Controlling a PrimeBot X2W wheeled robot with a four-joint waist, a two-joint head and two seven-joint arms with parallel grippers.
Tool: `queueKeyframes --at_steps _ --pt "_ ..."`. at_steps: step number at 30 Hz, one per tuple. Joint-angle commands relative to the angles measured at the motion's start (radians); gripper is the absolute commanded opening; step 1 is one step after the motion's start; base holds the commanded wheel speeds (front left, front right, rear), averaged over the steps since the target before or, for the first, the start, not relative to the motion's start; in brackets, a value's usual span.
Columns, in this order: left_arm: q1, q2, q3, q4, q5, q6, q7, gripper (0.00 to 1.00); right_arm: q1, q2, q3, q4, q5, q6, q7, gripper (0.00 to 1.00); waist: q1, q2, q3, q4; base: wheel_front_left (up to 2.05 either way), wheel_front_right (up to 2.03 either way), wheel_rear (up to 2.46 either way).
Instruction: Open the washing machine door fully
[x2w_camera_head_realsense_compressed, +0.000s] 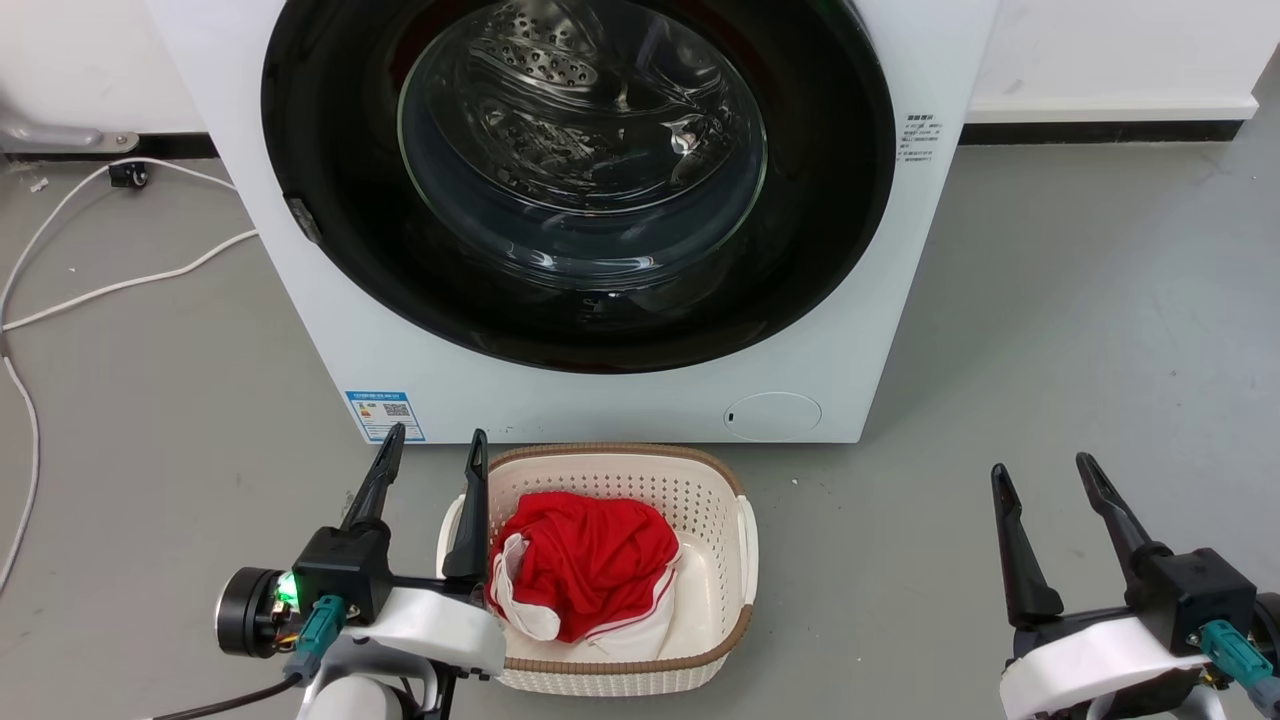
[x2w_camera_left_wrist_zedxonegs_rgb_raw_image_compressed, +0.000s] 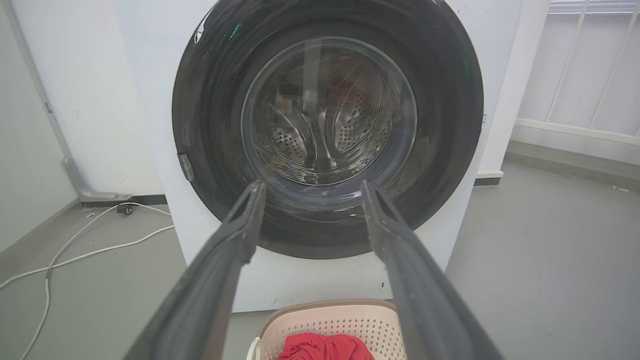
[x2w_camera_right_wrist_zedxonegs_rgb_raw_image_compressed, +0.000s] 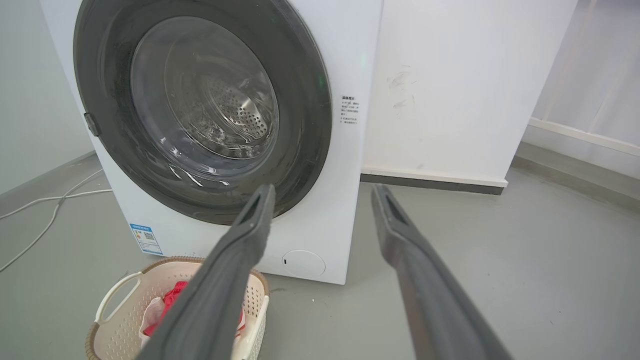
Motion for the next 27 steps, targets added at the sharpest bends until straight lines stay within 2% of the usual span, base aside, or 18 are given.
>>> queueKeyframes --at_steps 1,16,17,18,19,27 --pt "0.0 0.001 0.0 0.002 0.011 0.004 -0.007 1.0 0.015 0.004 0.002 -0.006 -0.01 -0.001 -0.004 1.0 0.0 0.0 0.0 0.0 0.0 0.0 0.0" --pt "0.006 -0.002 0.005 0.007 -0.002 0.003 -0.007 1.0 0.007 0.004 -0.003 0.011 0.01 -0.001 -0.011 1.0 0.0 0.0 0.004 0.003 0.0 0.0 0.0" --pt "0.006 -0.002 0.005 0.007 -0.001 0.003 -0.007 1.0 0.006 0.004 -0.004 0.012 0.013 -0.001 -0.011 0.5 0.0 0.0 0.004 0.003 0.0 0.0 0.0" --pt "0.006 -0.002 0.005 0.008 -0.001 0.003 -0.007 1.0 0.005 0.004 -0.005 0.012 0.015 -0.001 -0.011 0.11 0.0 0.0 0.004 0.003 0.0 0.0 0.0" --pt "0.006 -0.002 0.004 0.008 0.0 0.003 -0.007 1.0 0.005 0.004 -0.005 0.013 0.017 -0.001 -0.01 0.0 0.0 0.0 0.004 0.003 0.0 0.0 0.0" --pt "0.01 -0.002 0.006 0.004 -0.006 0.005 -0.007 1.0 0.0 0.004 0.002 0.018 0.04 -0.001 -0.018 0.0 0.0 0.0 0.004 0.002 0.0 0.0 0.0"
